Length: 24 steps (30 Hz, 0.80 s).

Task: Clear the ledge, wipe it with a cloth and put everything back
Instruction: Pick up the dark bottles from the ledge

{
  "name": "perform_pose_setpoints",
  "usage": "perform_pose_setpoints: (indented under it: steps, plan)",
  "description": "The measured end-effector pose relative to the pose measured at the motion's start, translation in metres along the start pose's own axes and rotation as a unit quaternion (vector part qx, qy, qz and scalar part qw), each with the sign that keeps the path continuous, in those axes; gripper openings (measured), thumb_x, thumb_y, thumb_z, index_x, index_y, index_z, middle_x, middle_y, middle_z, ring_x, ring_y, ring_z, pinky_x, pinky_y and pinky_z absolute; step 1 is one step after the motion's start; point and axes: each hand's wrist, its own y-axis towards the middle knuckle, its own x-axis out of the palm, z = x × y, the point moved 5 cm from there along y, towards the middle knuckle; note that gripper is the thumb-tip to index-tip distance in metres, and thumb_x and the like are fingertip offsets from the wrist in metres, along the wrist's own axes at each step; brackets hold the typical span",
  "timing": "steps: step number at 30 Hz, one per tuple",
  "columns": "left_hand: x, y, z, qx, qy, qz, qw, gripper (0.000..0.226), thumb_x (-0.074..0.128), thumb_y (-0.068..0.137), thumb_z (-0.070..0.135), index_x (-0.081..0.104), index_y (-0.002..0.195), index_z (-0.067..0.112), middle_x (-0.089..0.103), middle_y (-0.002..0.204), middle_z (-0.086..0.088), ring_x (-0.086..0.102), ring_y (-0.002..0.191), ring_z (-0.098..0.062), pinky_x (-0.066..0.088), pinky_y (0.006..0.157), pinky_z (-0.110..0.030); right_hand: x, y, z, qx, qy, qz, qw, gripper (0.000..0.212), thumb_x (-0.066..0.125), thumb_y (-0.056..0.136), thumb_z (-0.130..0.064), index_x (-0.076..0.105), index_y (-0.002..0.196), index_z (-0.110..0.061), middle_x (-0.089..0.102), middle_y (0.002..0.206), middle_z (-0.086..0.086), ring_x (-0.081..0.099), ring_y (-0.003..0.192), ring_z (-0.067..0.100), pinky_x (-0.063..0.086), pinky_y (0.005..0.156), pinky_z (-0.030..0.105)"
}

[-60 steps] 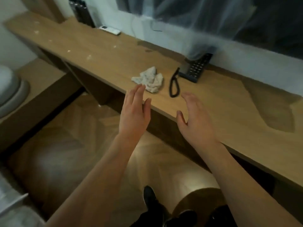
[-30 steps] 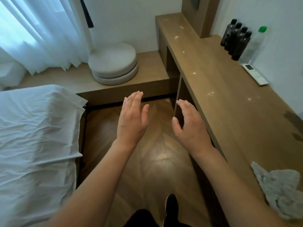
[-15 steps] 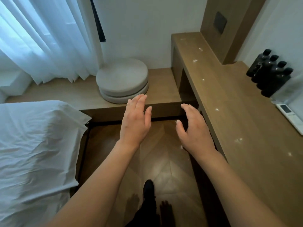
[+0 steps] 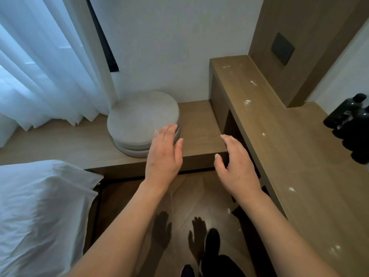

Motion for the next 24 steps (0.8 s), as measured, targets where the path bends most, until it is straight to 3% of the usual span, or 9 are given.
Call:
perform_pose_setpoints:
  steps: [8, 13, 16, 24]
  plan:
    - [0.090, 0.123, -0.038, -0.014, 0.007, -0.033, 0.999, 0.040, 0.051, 0.103, 0.020, 0.051, 0.139, 0.002, 0.058, 0.135, -0.014, 0.052, 0.130, -0.026, 0.040, 0.114, -0.049, 0.030, 0.153, 0.041, -0.002, 0.020, -0.028, 0.999, 0.056, 0.053, 0.099, -0.027, 0.034, 0.152, -0.021, 0.038, 0.155, -0.003, 0.028, 0.146, 0.009, 0.024, 0.119, 0.028]
    - [0.113, 0.218, -0.045, -0.002, 0.003, -0.011, 1.000, 0.039, 0.047, 0.104, 0.023, 0.052, 0.137, 0.003, 0.058, 0.136, -0.013, 0.051, 0.130, -0.026, 0.028, 0.122, -0.041, 0.021, 0.238, 0.046, -0.012, 0.021, -0.032, 0.999, 0.055, 0.051, 0.100, -0.028, 0.033, 0.152, -0.022, 0.036, 0.156, -0.005, 0.024, 0.146, 0.007, 0.021, 0.119, 0.025]
    - [0.129, 0.253, -0.049, -0.006, -0.015, -0.007, 1.000, 0.038, 0.047, 0.104, 0.022, 0.052, 0.136, 0.003, 0.057, 0.136, -0.013, 0.051, 0.130, -0.025, 0.030, 0.121, -0.045, 0.019, 0.276, 0.052, -0.012, 0.015, -0.029, 0.999, 0.054, 0.051, 0.100, -0.027, 0.035, 0.152, -0.021, 0.036, 0.156, -0.004, 0.026, 0.146, 0.008, 0.022, 0.121, 0.029]
    - [0.200, 0.333, -0.073, 0.005, -0.043, -0.068, 0.997, 0.038, 0.049, 0.103, 0.022, 0.055, 0.135, 0.004, 0.059, 0.135, -0.013, 0.052, 0.129, -0.026, 0.038, 0.114, -0.054, 0.023, 0.359, 0.089, 0.062, 0.004, -0.007, 0.998, 0.055, 0.050, 0.101, -0.029, 0.033, 0.153, -0.021, 0.034, 0.158, -0.005, 0.025, 0.146, 0.009, 0.014, 0.114, 0.020]
